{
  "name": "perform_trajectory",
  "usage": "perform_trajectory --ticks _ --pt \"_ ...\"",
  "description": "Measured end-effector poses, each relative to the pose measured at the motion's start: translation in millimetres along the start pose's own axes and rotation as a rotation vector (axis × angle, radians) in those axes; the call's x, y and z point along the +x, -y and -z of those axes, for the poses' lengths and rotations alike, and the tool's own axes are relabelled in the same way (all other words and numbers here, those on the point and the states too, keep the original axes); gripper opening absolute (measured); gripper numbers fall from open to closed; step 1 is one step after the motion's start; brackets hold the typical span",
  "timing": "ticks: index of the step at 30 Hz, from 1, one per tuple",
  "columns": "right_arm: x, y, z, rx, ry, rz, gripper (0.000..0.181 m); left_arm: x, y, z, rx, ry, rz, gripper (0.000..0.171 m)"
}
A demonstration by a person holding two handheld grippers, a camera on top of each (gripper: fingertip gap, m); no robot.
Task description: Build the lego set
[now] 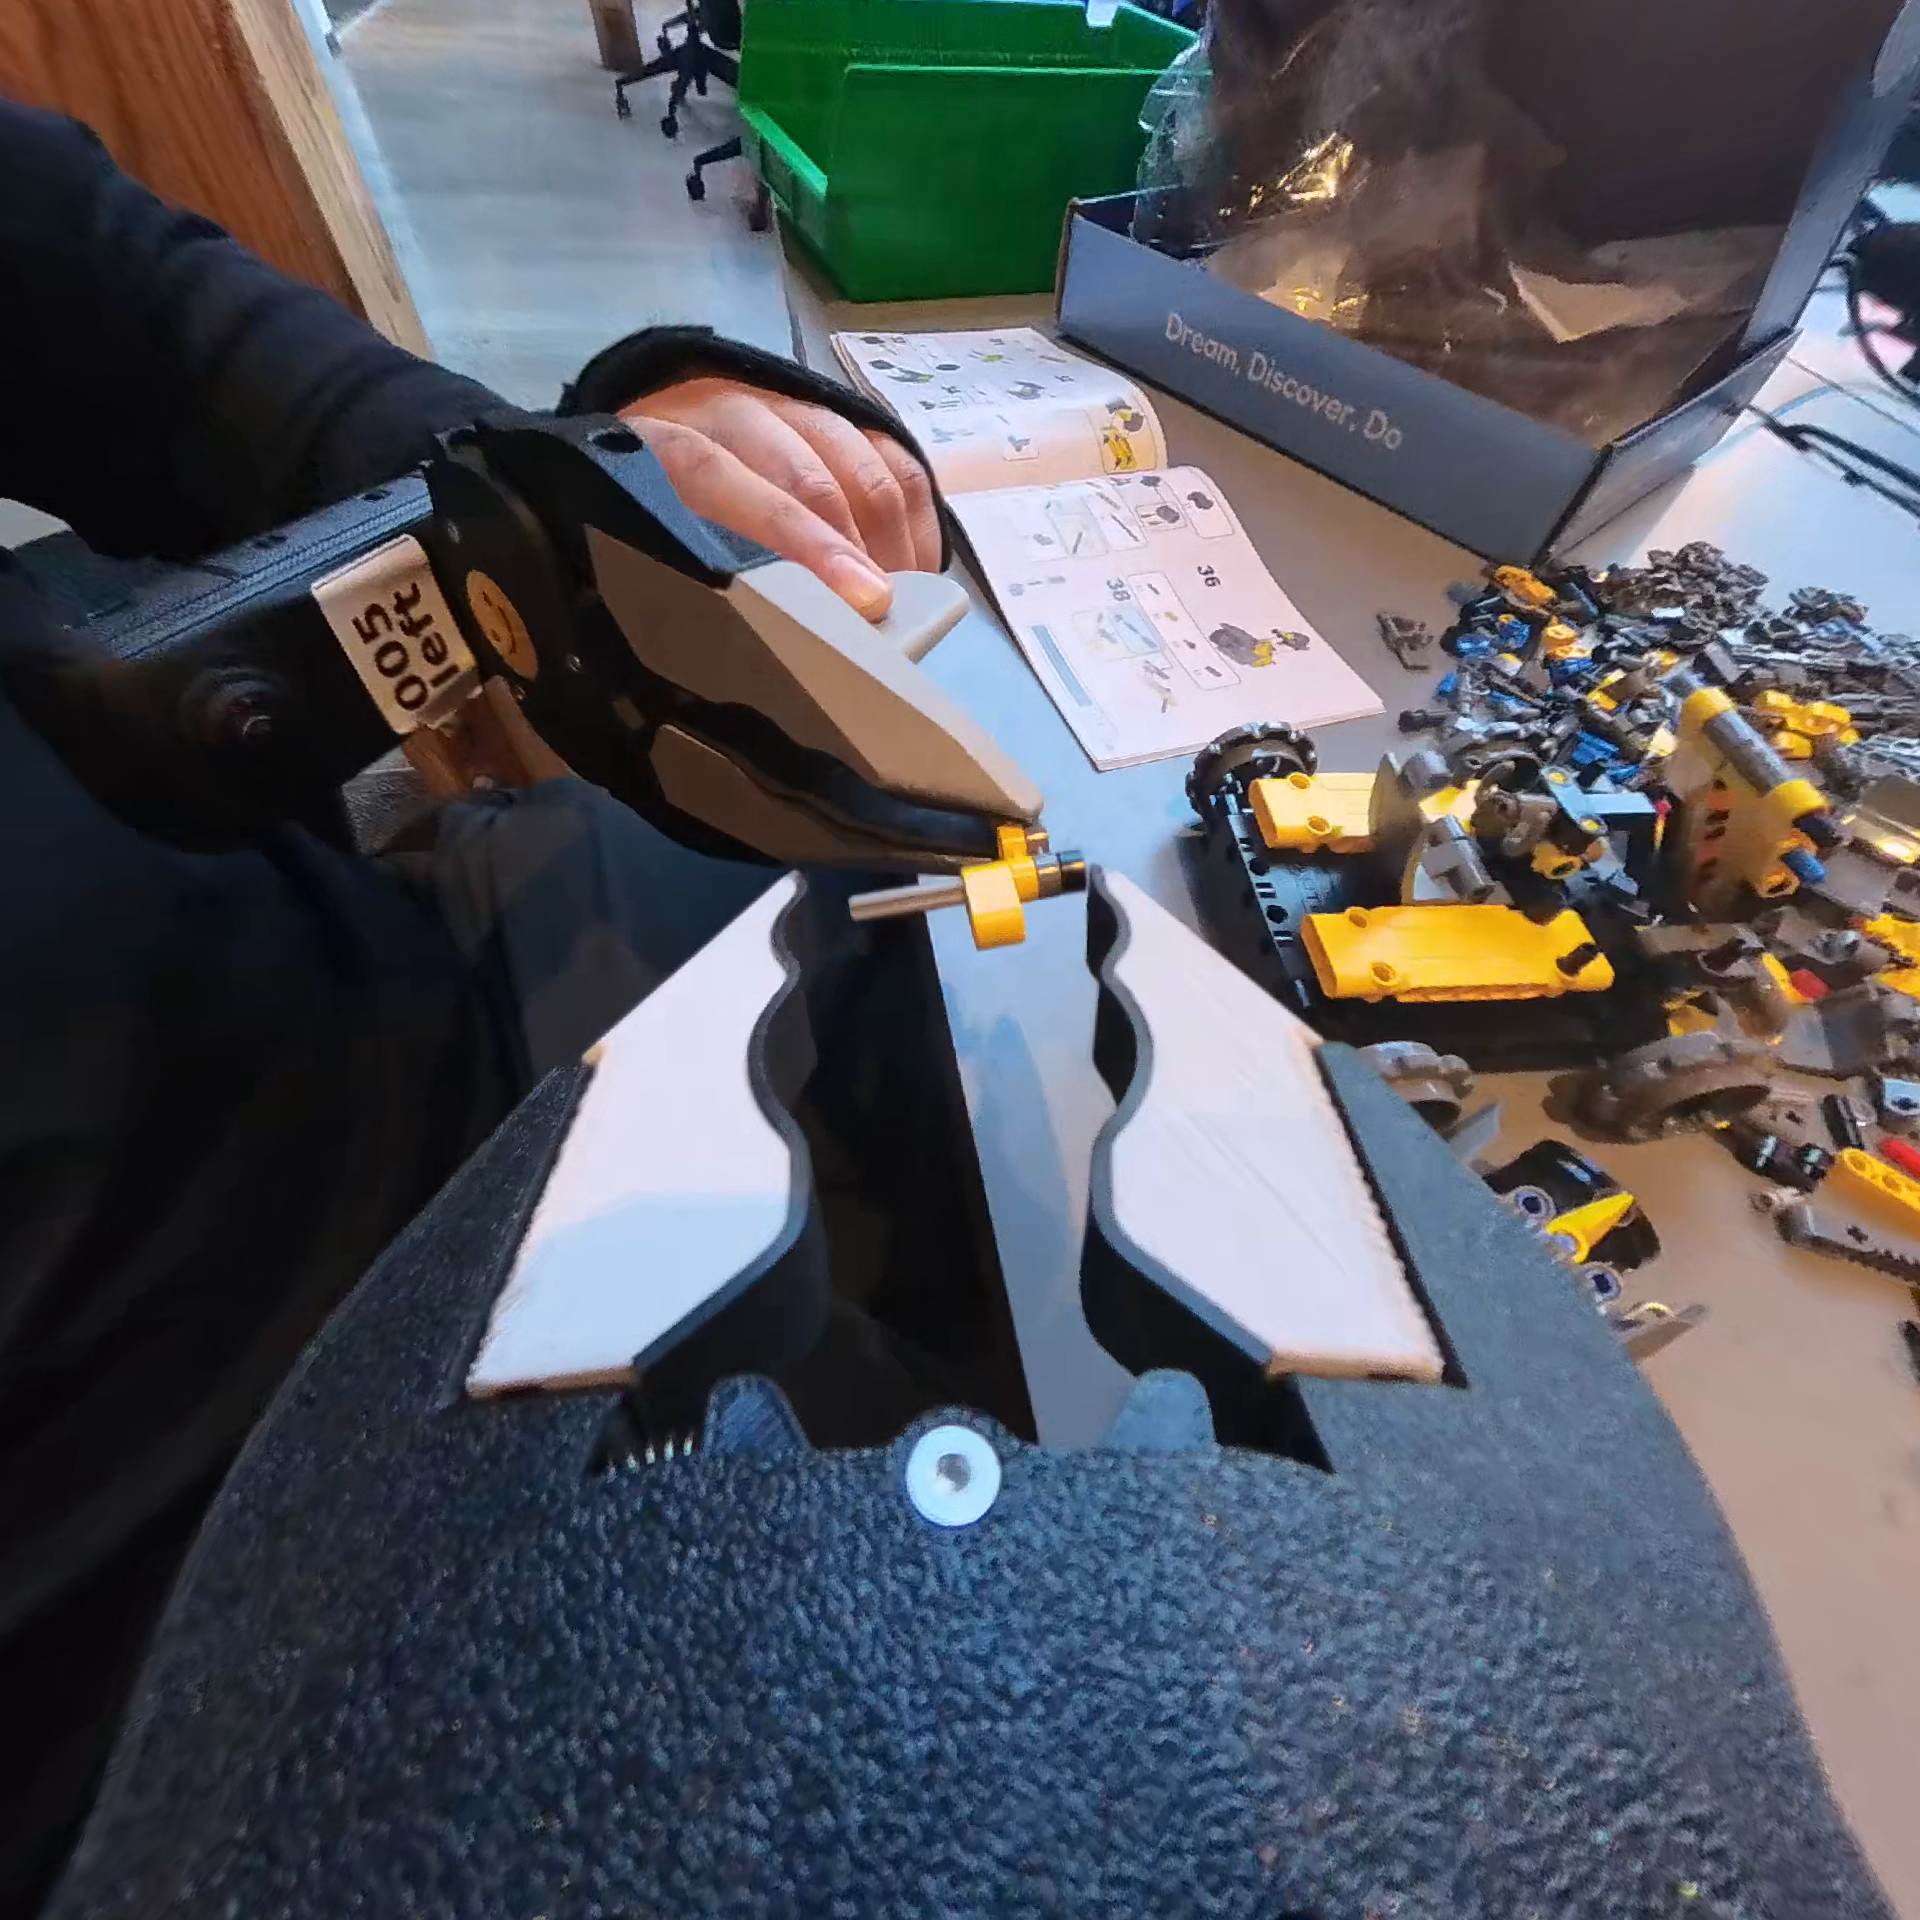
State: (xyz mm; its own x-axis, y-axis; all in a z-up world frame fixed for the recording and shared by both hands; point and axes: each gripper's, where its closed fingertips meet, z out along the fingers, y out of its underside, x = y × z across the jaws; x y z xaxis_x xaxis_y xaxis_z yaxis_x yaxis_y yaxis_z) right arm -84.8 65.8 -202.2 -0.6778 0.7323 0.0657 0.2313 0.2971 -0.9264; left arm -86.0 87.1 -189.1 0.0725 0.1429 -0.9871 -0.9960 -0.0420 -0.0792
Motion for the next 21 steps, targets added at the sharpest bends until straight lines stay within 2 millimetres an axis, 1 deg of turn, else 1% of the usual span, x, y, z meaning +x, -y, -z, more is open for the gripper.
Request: perform_trajectory --ticks 4,8,10,11,13,15,16,18,20,21 --pt "0.5 6.5 2.8 0.028 -0.011 0.014 0.043 -1.1 1.4 0.3 0.009 0.019 -0.010 0.006" --pt "1.6 7.2 2.8 0.023 -0.055 0.094 0.043 -2.6 1.2 0.5 0.012 0.038 0.000 0.006" --pt "4.6 8.5 2.6 0.009 -0.115 0.176 0.043 -4.1 0.0 0.4 0.012 0.053 0.030 0.005" --pt "7.5 9.1 2.9 -0.005 -0.165 0.239 0.043 -6.4 -0.9 1.3 0.013 0.069 0.050 0.006" --pt "17.4 9.1 5.8 -0.055 -0.296 0.394 0.043 -10.8 -4.5 4.3 0.018 0.071 0.137 0.003" --pt "24.8 8.2 9.4 -0.112 -0.406 0.530 0.043 -11.0 -7.8 8.0 0.027 0.005 0.288 0.001" --pt "26.4 9.4 10.9 -0.121 -0.446 0.577 0.043 -8.2 -8.1 8.5 0.036 -0.058 0.404 0.000" --pt "26.9 12.2 12.3 -0.122 -0.495 0.630 0.043 5.0 -11.0 4.9 -0.013 -0.252 0.736 0.000" --pt "28.2 12.8 12.4 -0.138 -0.535 0.687 0.043 7.6 -8.8 -0.3 -0.042 -0.391 1.076 0.014" --pt "28.3 11.2 11.4 -0.159 -0.546 0.718 0.043 8.0 -3.7 -0.8 -0.030 -0.469 1.222 0.009"
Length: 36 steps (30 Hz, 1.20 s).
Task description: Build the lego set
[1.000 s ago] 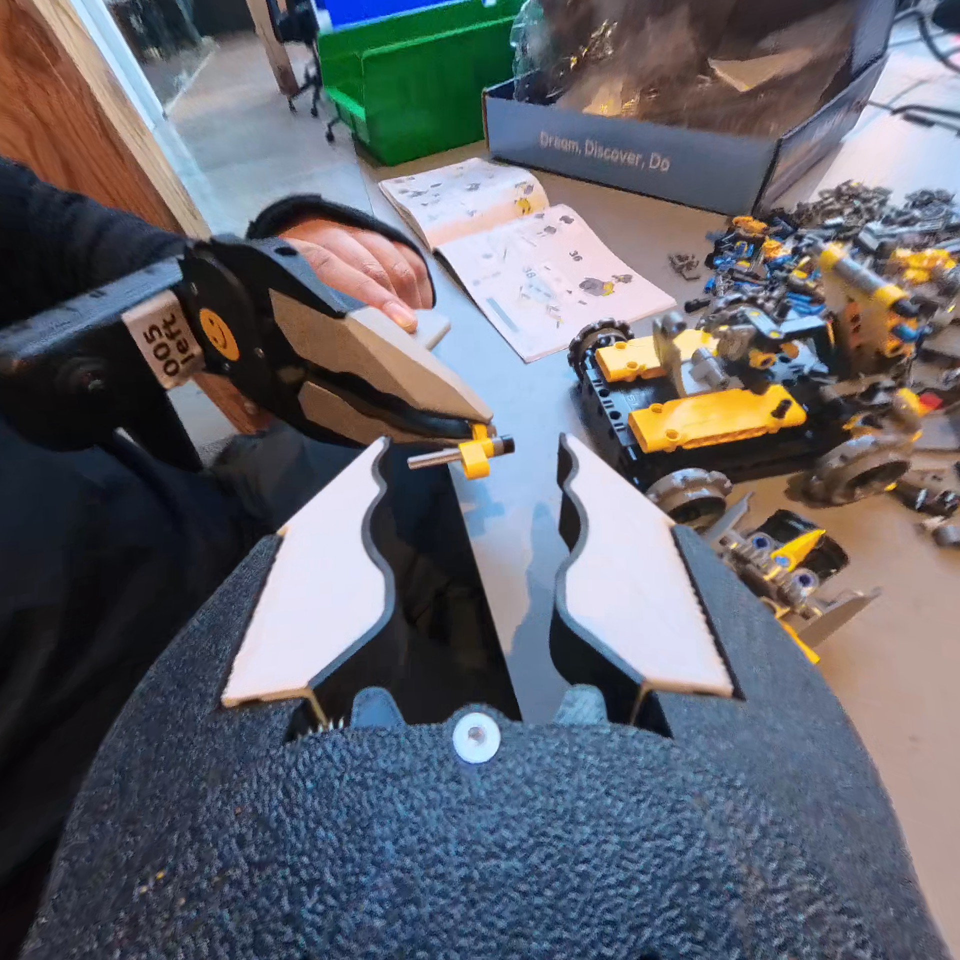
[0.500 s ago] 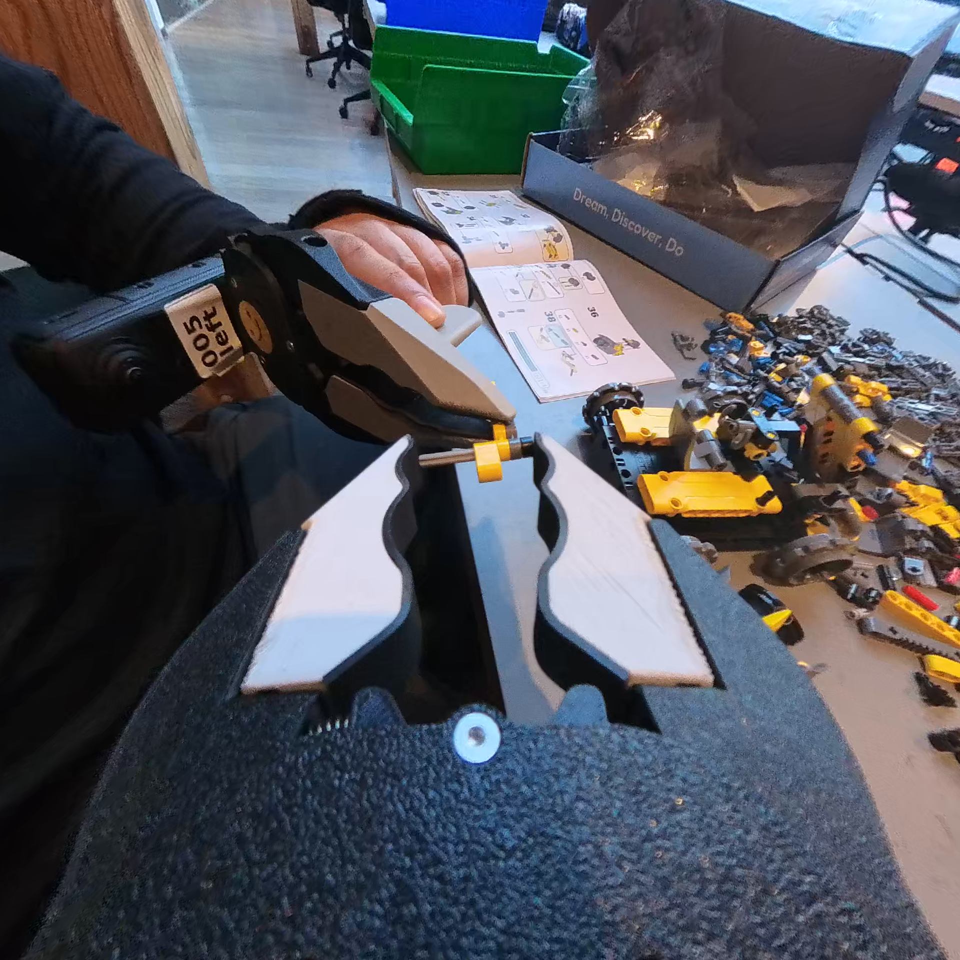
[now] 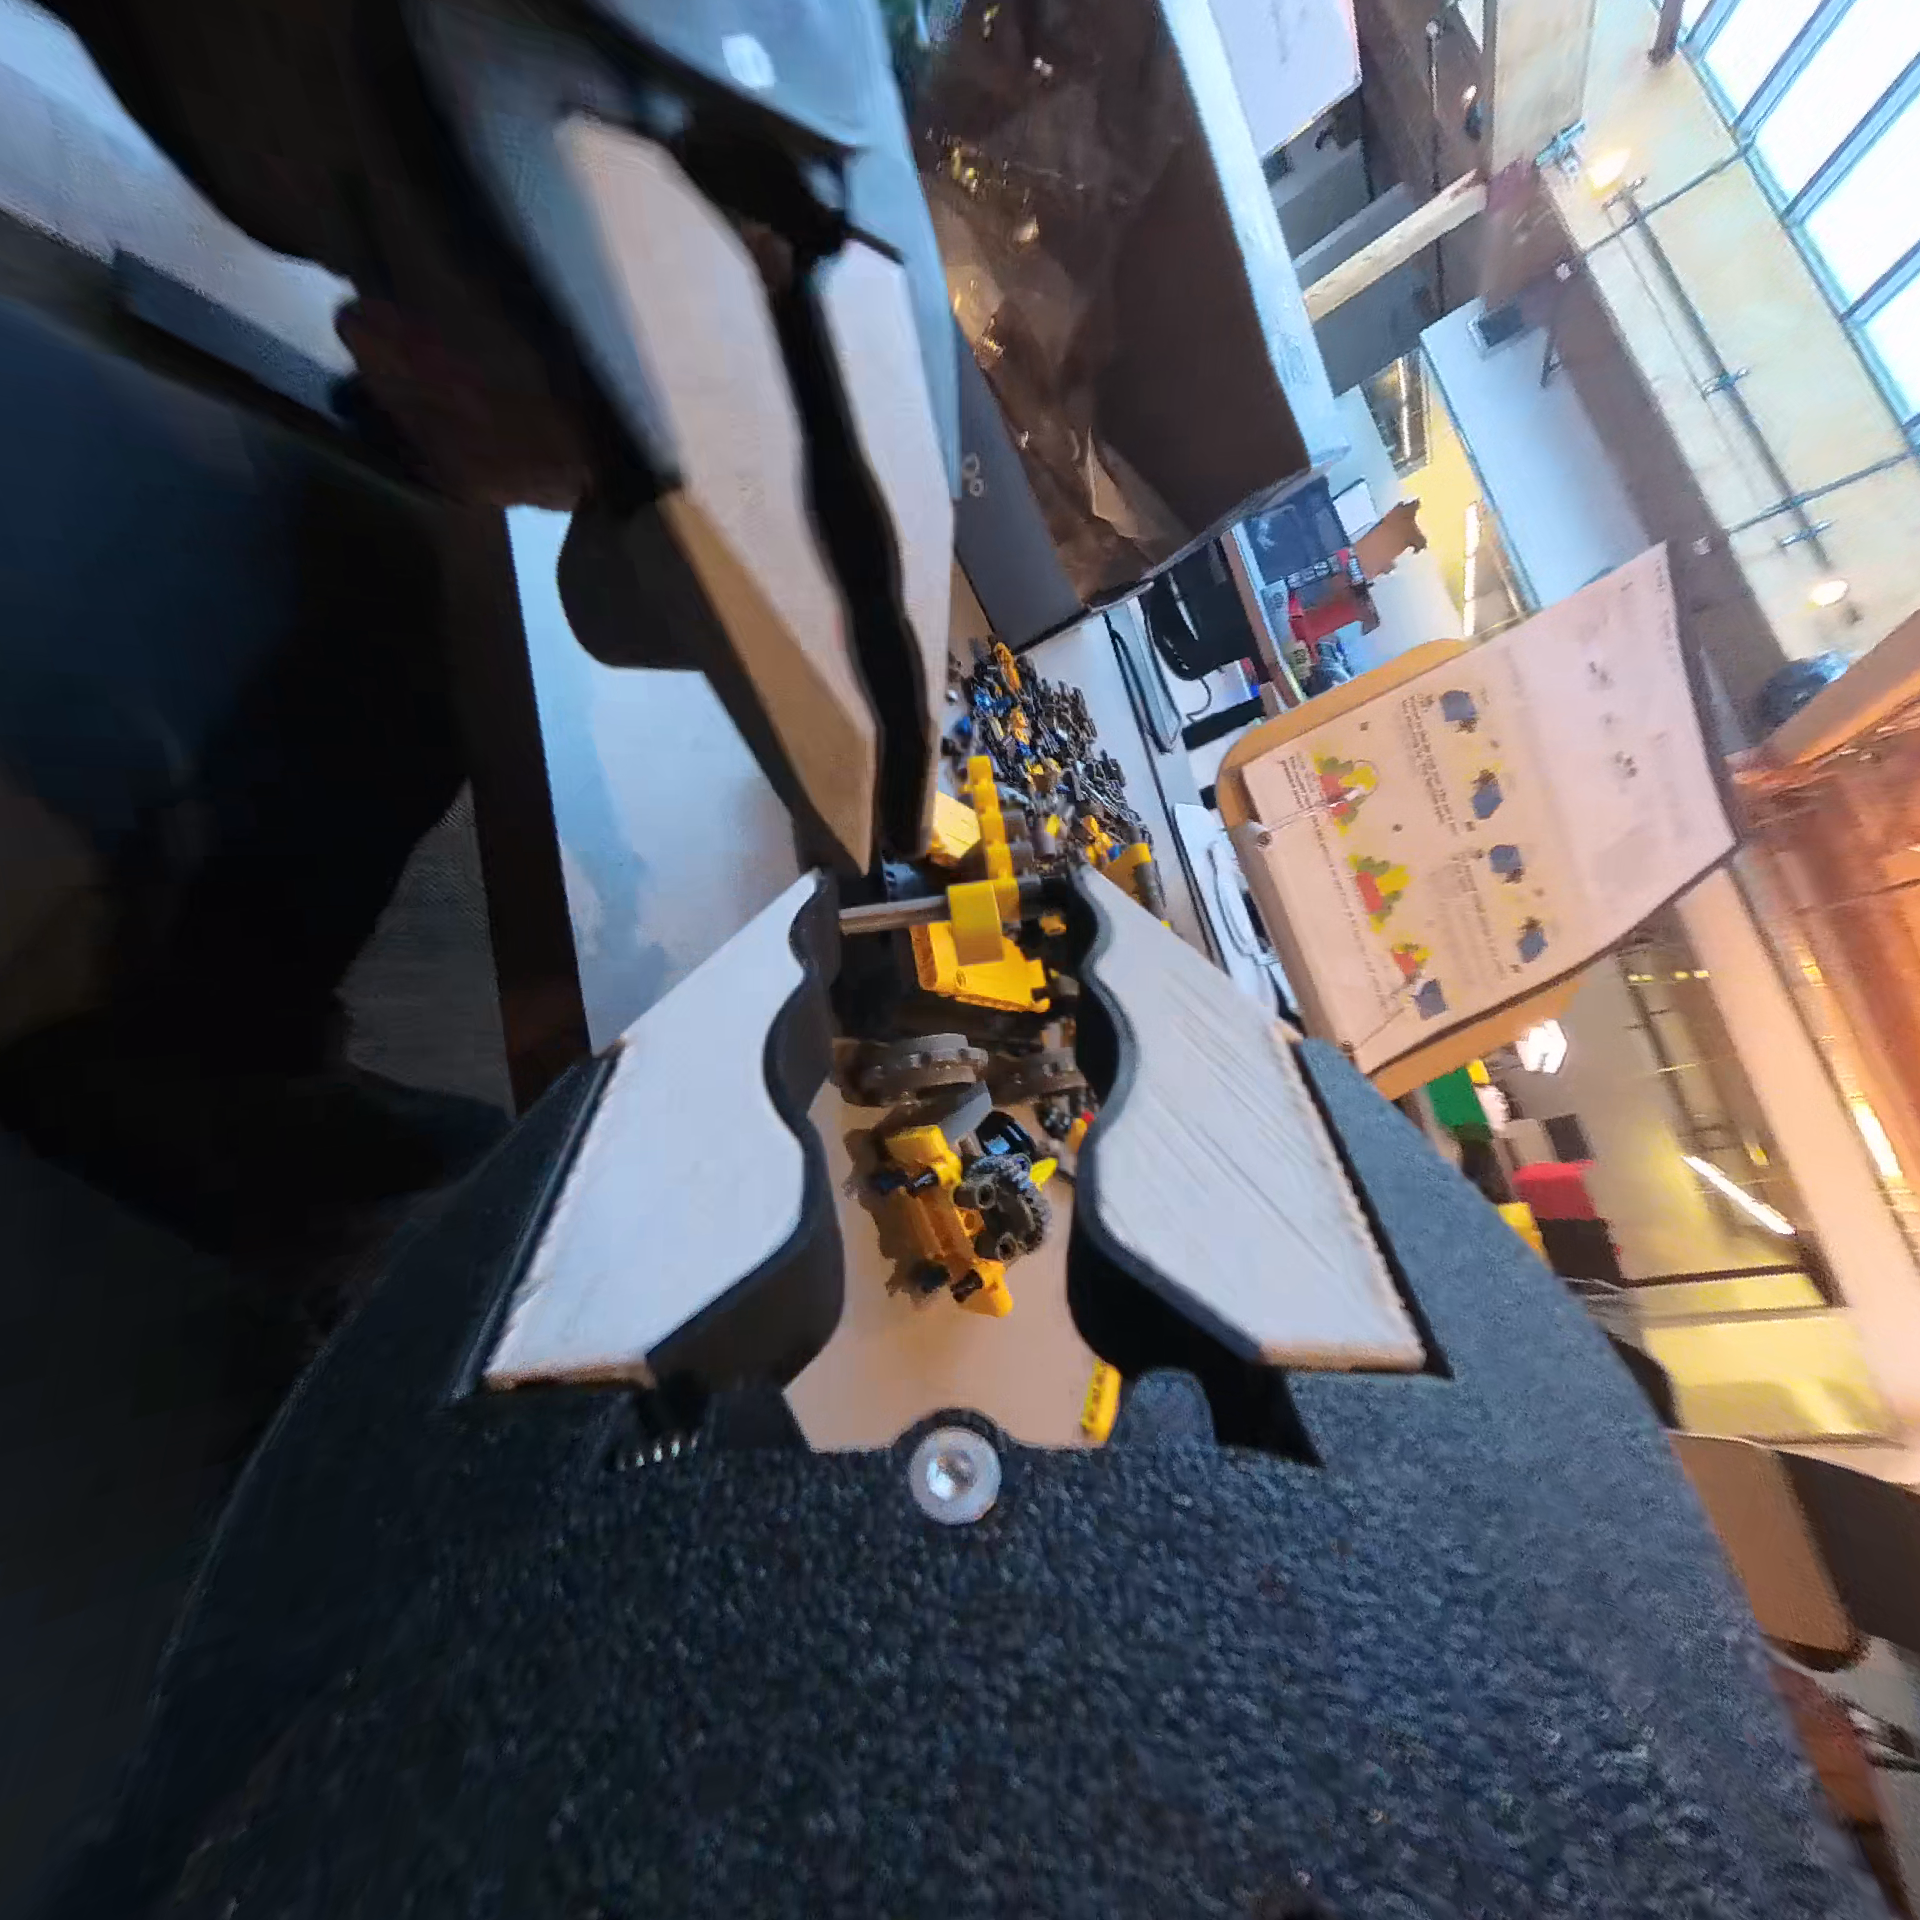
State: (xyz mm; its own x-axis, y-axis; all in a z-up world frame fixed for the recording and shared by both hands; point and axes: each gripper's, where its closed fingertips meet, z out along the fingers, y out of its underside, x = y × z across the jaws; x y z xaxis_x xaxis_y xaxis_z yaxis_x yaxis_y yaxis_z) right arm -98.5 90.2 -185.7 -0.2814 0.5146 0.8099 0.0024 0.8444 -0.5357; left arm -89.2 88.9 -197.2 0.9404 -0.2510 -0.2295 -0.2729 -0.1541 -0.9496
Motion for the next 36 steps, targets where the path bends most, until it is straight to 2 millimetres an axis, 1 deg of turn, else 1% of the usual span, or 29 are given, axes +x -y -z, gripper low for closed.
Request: perform_trajectory --ticks 1,2,3,5,6,7,9,11,14,16,24,26,27,29,31,34,36 --pt "-1.1 -0.7 -0.6 -0.014 -0.010 0.030 0.043 3.1 1.1 -1.0 -0.011 -0.069 0.119 0.012" --pt "-2.6 0.4 -0.9 -0.017 -0.018 0.056 0.043 4.9 2.5 -1.6 -0.015 -0.119 0.219 0.019" --pt "-4.2 2.7 -1.0 -0.014 -0.024 0.075 0.042 9.1 4.2 -1.7 -0.012 -0.177 0.301 0.022" --pt "-6.2 8.5 -1.0 -0.001 -0.038 0.101 0.041 17.4 6.6 -1.9 -0.004 -0.269 0.419 0.022" --pt "-8.0 11.2 -1.1 0.004 -0.036 0.115 0.042 21.8 8.4 -1.6 0.003 -0.308 0.455 0.016" --pt "-8.4 13.5 -0.6 0.009 -0.043 0.124 0.043 22.1 9.3 -1.9 0.010 -0.314 0.479 0.006" --pt "-7.6 17.8 1.8 0.033 -0.054 0.128 0.041 22.1 12.0 -0.5 0.035 -0.328 0.487 0.003" --pt "-7.3 23.8 7.1 0.085 -0.033 0.079 0.038 20.7 11.6 0.0 0.044 -0.315 0.454 0.003" --pt "-2.6 27.4 15.0 0.130 0.003 -0.005 0.042 19.2 18.8 3.5 0.109 -0.288 0.360 0.004" --pt "-0.2 27.5 17.9 0.140 0.016 -0.035 0.049 20.3 19.3 4.2 0.112 -0.286 0.336 0.004" --pt "-3.5 23.8 18.4 0.134 0.028 -0.037 0.046 20.5 16.4 3.2 0.097 -0.311 0.403 0.003" --pt "-5.2 19.8 16.3 0.127 0.039 -0.061 0.046 15.2 10.6 0.4 0.066 -0.272 0.426 0.003" --pt "-7.4 17.1 14.9 0.123 0.054 -0.079 0.046 11.0 3.9 -1.6 0.028 -0.238 0.439 0.003" --pt "-13.3 9.5 11.8 0.106 0.092 -0.114 0.046 3.4 -17.0 -2.0 -0.087 -0.165 0.451 0.003" --pt "-21.6 0.2 9.9 0.083 0.140 -0.147 0.043 0.9 -36.1 8.4 -0.175 -0.137 0.490 0.003" --pt "-28.3 -11.9 8.9 0.068 0.168 -0.205 0.043 -7.8 -56.7 35.1 -0.193 -0.062 0.582 0.003" --pt "-33.8 -11.7 8.0 0.102 0.211 -0.265 0.043 -14.2 -59.4 49.5 -0.164 -0.001 0.610 0.003"
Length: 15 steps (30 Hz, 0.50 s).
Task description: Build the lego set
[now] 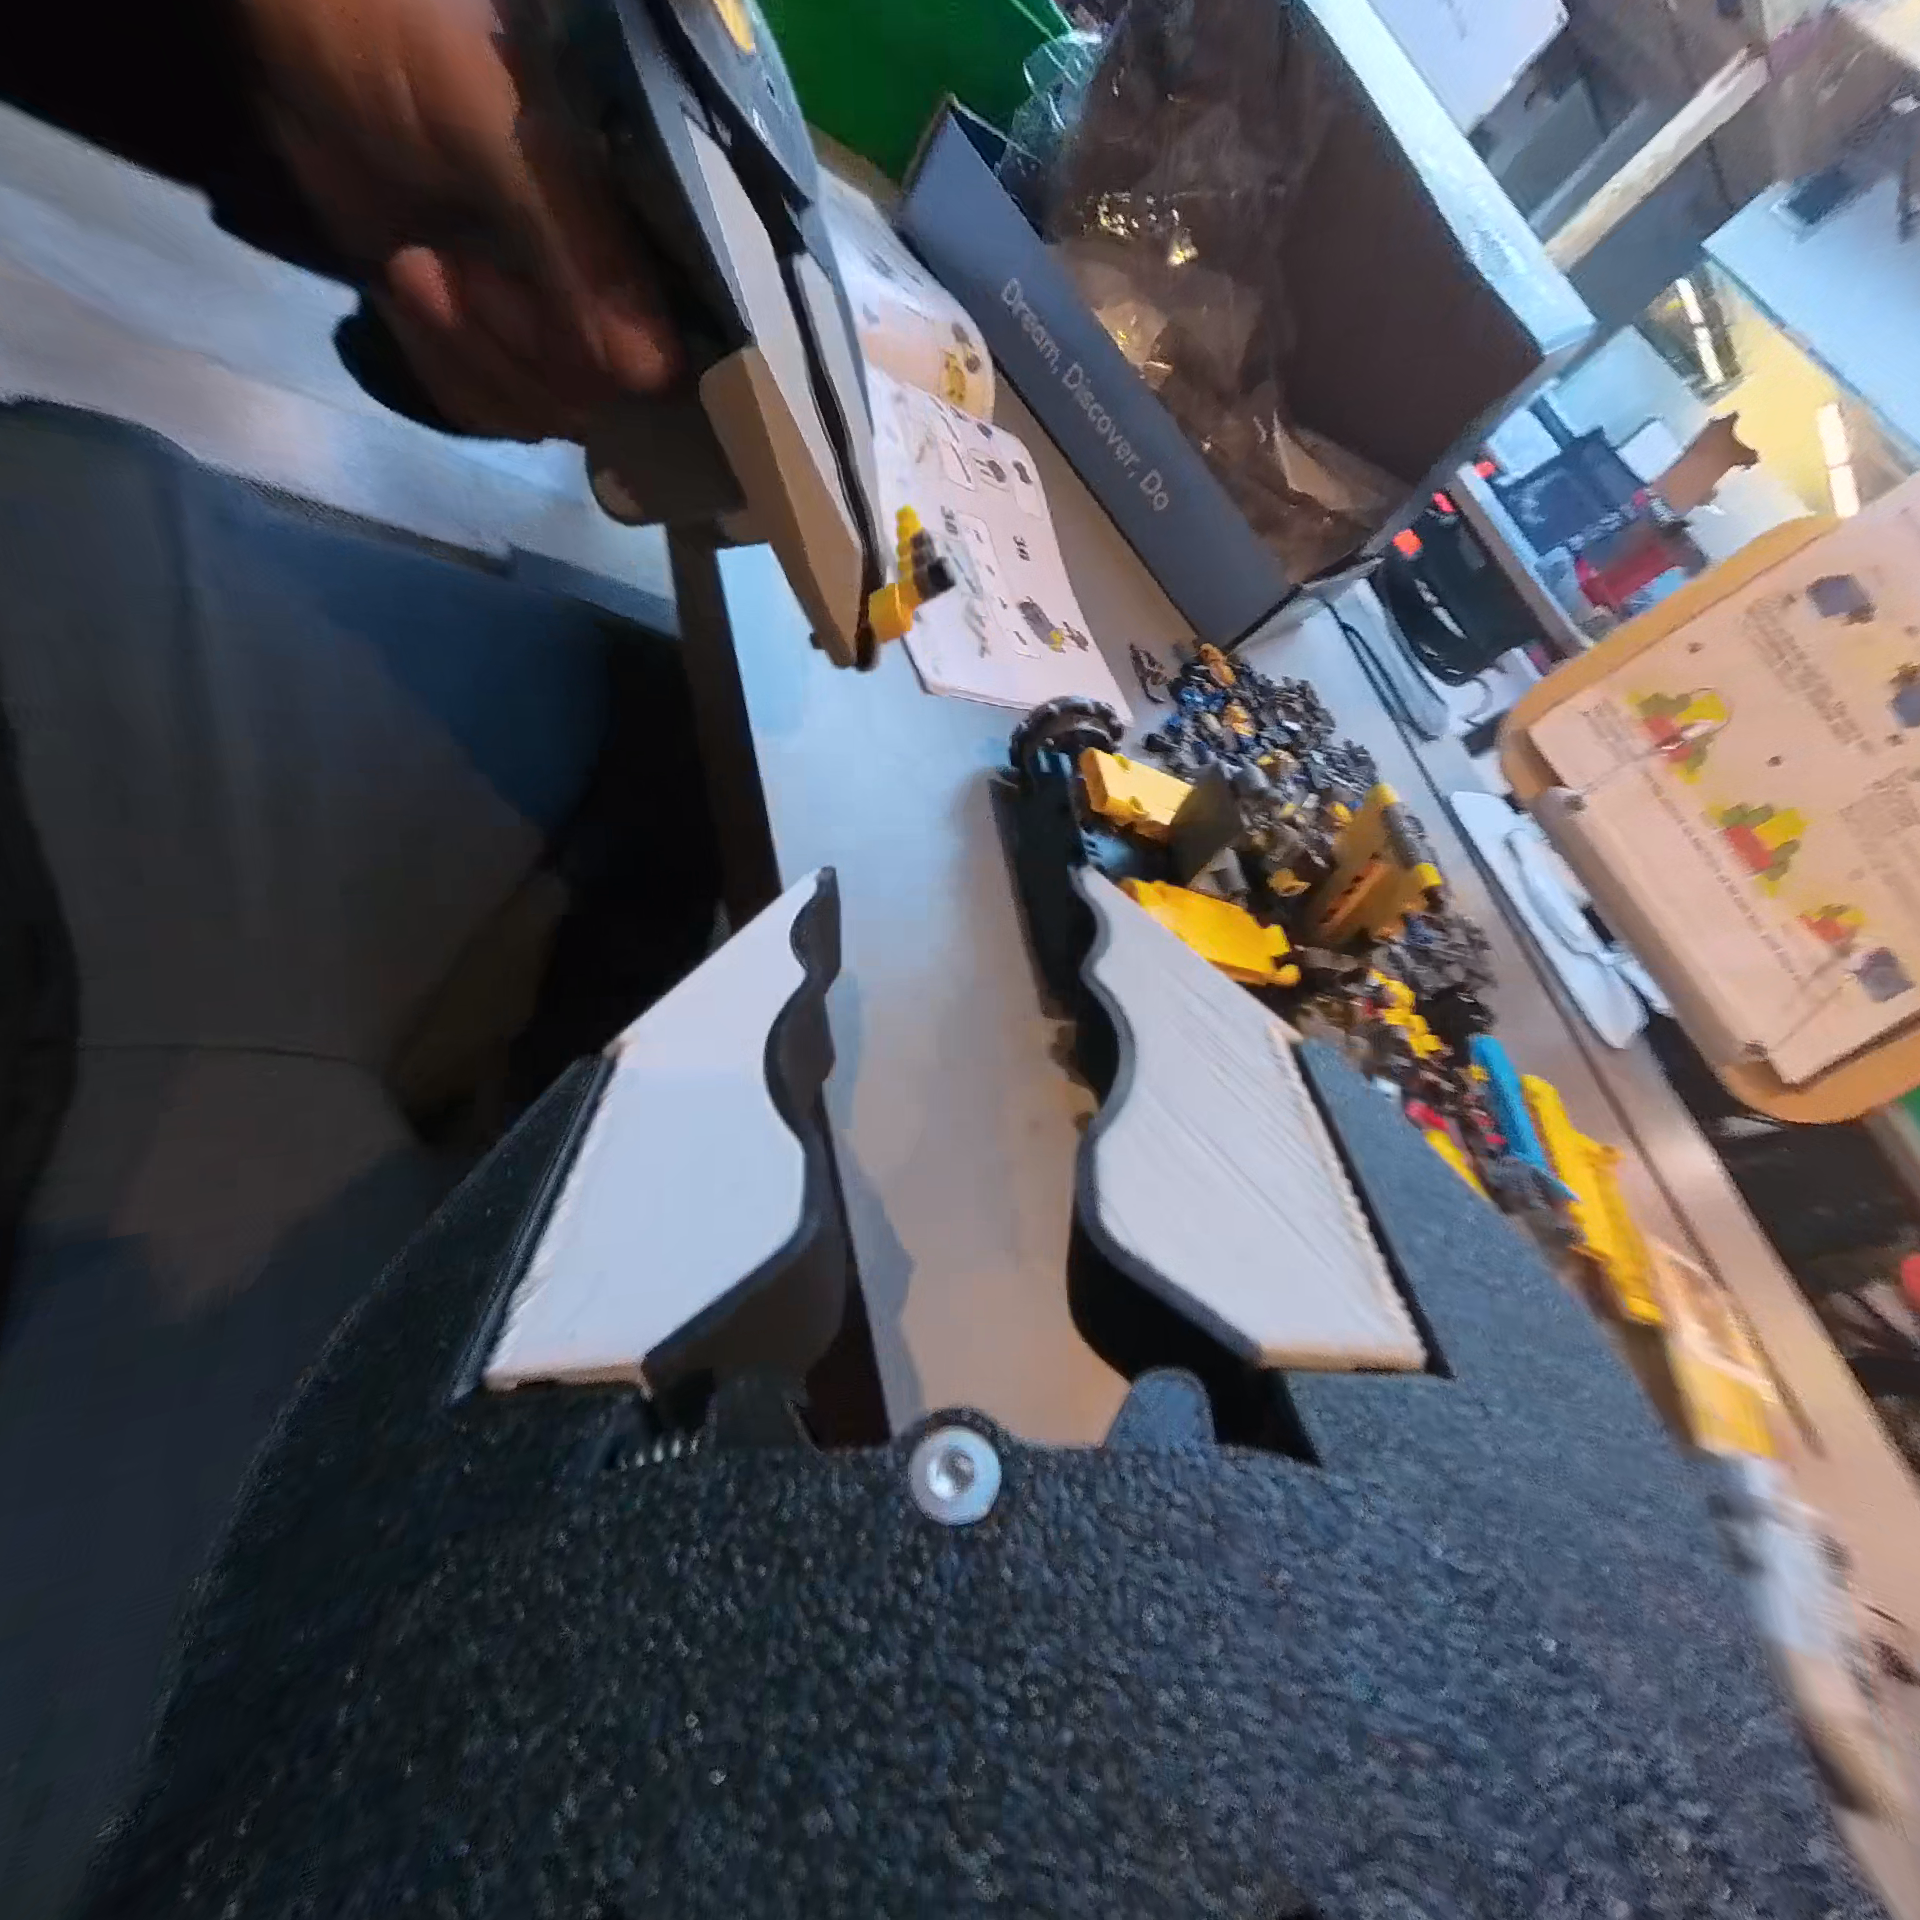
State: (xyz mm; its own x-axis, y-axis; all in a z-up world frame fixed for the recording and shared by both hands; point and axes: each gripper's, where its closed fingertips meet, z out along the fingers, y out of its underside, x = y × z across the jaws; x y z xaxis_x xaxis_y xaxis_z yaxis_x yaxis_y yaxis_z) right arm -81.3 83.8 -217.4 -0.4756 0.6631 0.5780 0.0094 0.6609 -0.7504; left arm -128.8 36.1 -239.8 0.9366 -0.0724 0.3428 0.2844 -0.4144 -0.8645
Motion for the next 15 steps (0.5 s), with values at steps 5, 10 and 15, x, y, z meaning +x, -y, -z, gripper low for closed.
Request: perform_trajectory --ticks 5,10,15 --pt "-5.9 0.3 -5.5 0.074 0.093 -0.175 0.044 -6.7 3.8 20.1 0.118 0.111 -0.077 0.003" --pt "-8.2 -10.2 -11.6 0.091 0.124 -0.292 0.043 -16.3 0.1 21.5 0.142 0.172 -0.131 0.003" --pt "-11.1 -7.8 -16.9 0.124 0.141 -0.330 0.044 -20.8 2.9 22.7 0.174 0.172 -0.112 0.003"
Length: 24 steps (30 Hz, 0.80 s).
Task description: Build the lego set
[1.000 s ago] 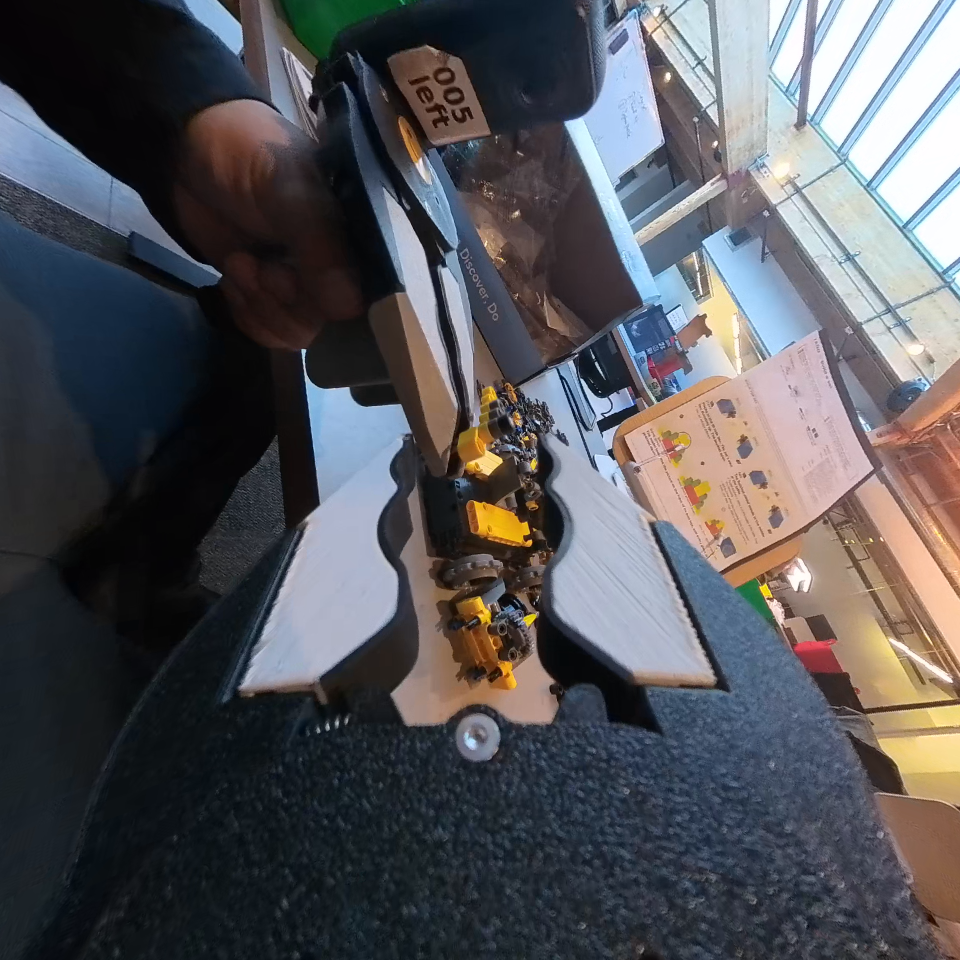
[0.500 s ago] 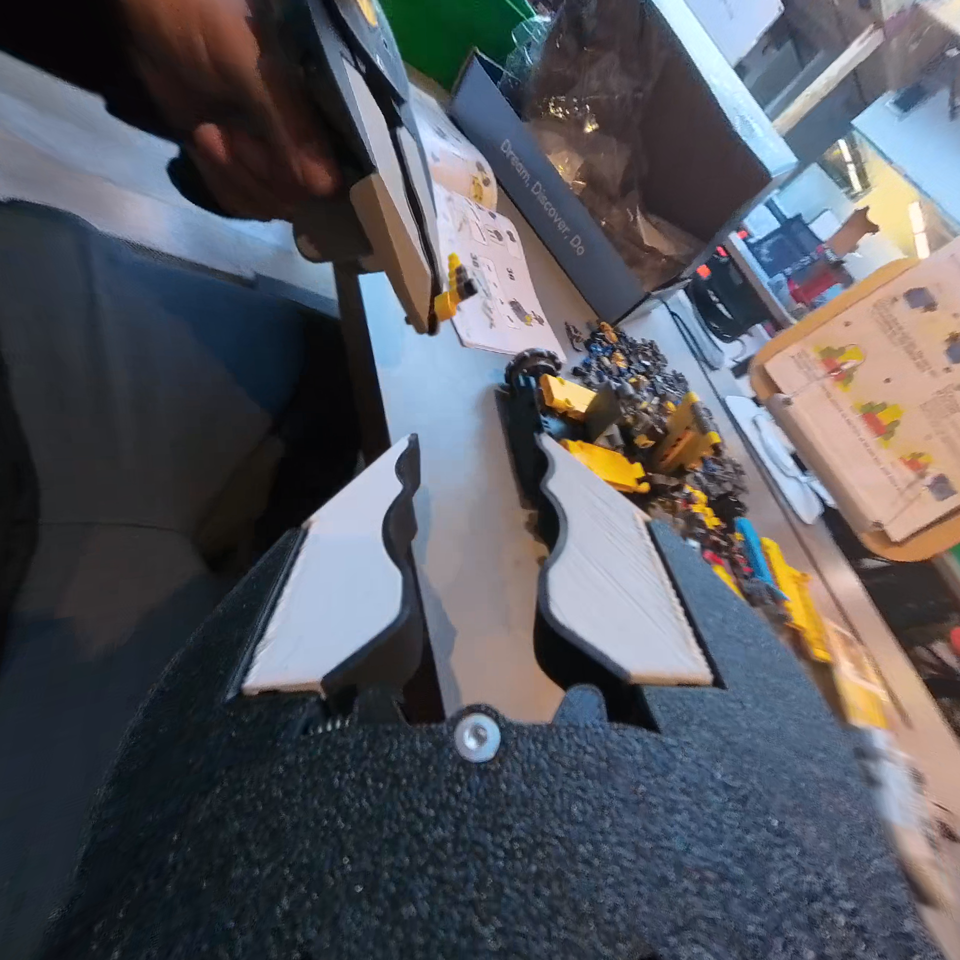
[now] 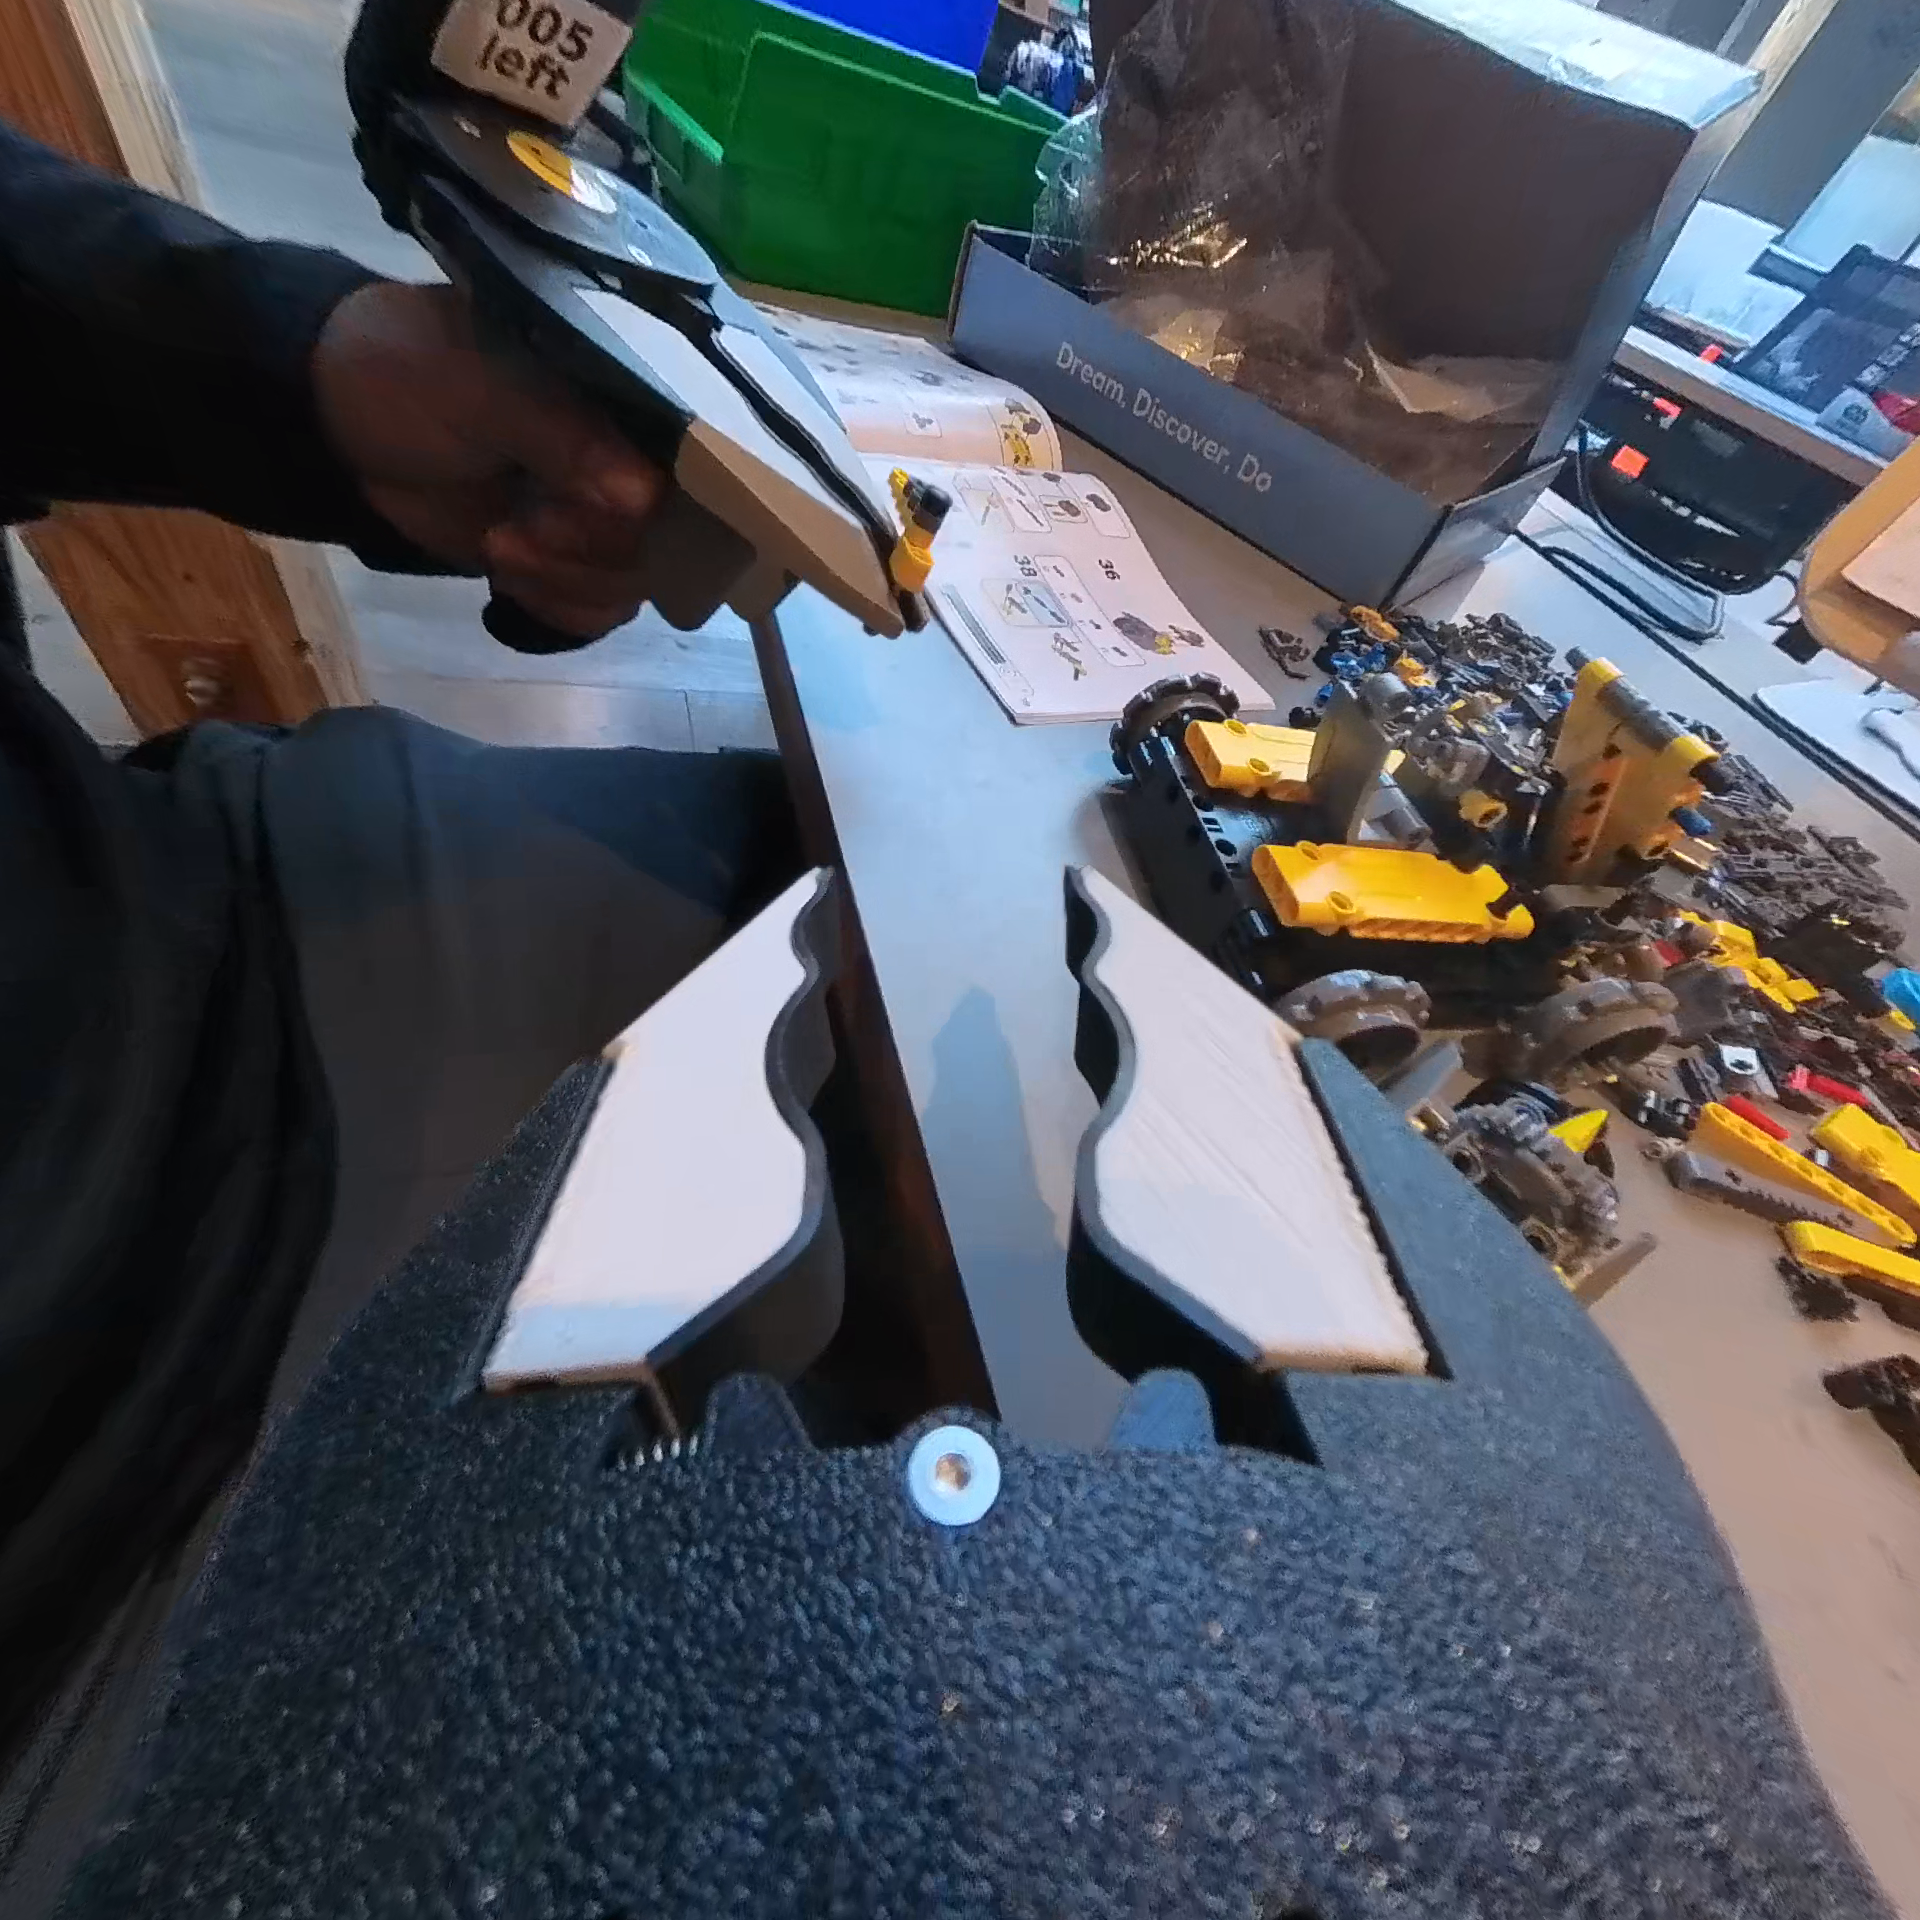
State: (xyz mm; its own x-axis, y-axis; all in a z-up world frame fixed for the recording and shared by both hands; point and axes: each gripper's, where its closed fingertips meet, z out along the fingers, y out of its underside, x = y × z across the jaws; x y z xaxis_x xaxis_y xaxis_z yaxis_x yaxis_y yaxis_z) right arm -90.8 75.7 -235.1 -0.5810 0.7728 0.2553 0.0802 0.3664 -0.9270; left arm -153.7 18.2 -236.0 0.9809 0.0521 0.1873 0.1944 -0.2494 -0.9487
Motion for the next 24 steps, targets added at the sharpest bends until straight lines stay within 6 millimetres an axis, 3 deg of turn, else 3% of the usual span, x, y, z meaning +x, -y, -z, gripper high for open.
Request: perform_trajectory --ticks 7,19,24 --pt "0.4 3.5 1.5 0.045 0.037 -0.063 0.037 -9.5 5.2 3.4 0.036 0.003 0.014 0.003" --pt "-2.1 2.4 2.0 0.047 0.037 -0.038 0.037 10.5 18.4 11.1 0.107 -0.090 -0.167 0.003" --pt "-2.0 2.1 1.9 0.046 0.032 -0.034 0.037 7.0 17.6 9.7 0.106 -0.050 -0.182 0.003"
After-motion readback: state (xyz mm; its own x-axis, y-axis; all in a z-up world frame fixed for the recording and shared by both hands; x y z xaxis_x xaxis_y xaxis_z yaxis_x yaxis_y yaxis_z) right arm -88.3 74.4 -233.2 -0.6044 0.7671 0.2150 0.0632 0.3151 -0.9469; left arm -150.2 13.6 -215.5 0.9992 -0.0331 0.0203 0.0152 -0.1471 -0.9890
